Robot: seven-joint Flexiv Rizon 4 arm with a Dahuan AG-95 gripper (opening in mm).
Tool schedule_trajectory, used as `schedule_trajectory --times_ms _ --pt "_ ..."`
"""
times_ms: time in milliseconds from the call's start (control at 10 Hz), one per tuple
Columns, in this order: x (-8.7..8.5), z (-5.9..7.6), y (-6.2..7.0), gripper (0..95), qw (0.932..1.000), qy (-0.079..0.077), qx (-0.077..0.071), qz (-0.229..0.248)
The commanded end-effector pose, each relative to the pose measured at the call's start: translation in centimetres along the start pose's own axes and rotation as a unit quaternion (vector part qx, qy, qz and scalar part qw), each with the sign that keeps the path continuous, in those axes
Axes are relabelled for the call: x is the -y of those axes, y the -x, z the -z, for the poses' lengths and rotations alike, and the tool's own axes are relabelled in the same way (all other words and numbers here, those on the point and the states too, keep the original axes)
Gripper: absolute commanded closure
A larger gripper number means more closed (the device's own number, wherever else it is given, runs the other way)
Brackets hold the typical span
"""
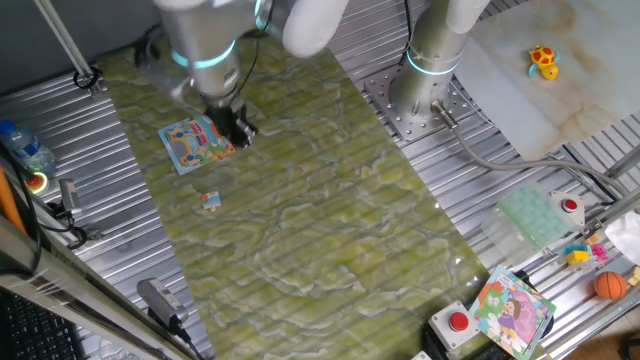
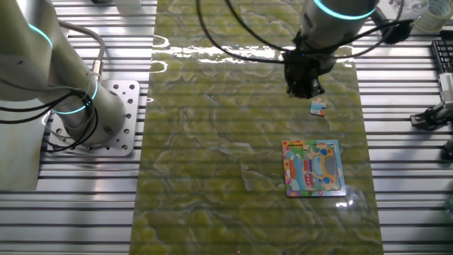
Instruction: Assemble one piece of a puzzle
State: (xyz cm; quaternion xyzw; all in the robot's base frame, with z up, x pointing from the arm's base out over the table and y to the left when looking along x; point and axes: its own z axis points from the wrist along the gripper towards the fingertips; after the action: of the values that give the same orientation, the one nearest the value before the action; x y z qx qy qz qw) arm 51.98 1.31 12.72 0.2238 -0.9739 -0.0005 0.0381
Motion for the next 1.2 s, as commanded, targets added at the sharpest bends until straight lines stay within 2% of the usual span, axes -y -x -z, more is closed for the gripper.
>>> schedule_trajectory --times_ms 100,200,300,400,500,600,700,800,900,1100,1200 --pt "-0.9 -2.0 1.7 95.0 0.9984 -0.003 -0.007 0.056" --pt "-0.9 -2.1 2.2 95.0 0.9969 -0.001 0.000 0.079" --pt "-0.8 -1.8 2.7 95.0 0.9969 -0.014 0.012 0.076" --pt "-0.8 -1.3 3.5 95.0 0.9979 -0.016 0.013 0.061" --pt "-0.8 -0.8 4.4 95.0 0.9984 -0.021 0.004 0.053" --pt "-0.8 -0.4 5.6 95.0 0.9980 -0.012 -0.013 0.061" --pt "-0.9 -0.4 6.5 95.0 0.9971 -0.013 -0.011 0.074" --pt "-1.0 -0.3 7.8 95.0 0.9968 -0.022 -0.010 0.076" --pt "-1.0 -0.2 8.4 95.0 0.9968 -0.024 -0.010 0.076" --pt "-0.6 -0.5 9.1 95.0 0.9958 -0.030 -0.015 0.085" --pt "0.3 -1.4 9.0 95.0 0.9944 -0.026 -0.008 0.102"
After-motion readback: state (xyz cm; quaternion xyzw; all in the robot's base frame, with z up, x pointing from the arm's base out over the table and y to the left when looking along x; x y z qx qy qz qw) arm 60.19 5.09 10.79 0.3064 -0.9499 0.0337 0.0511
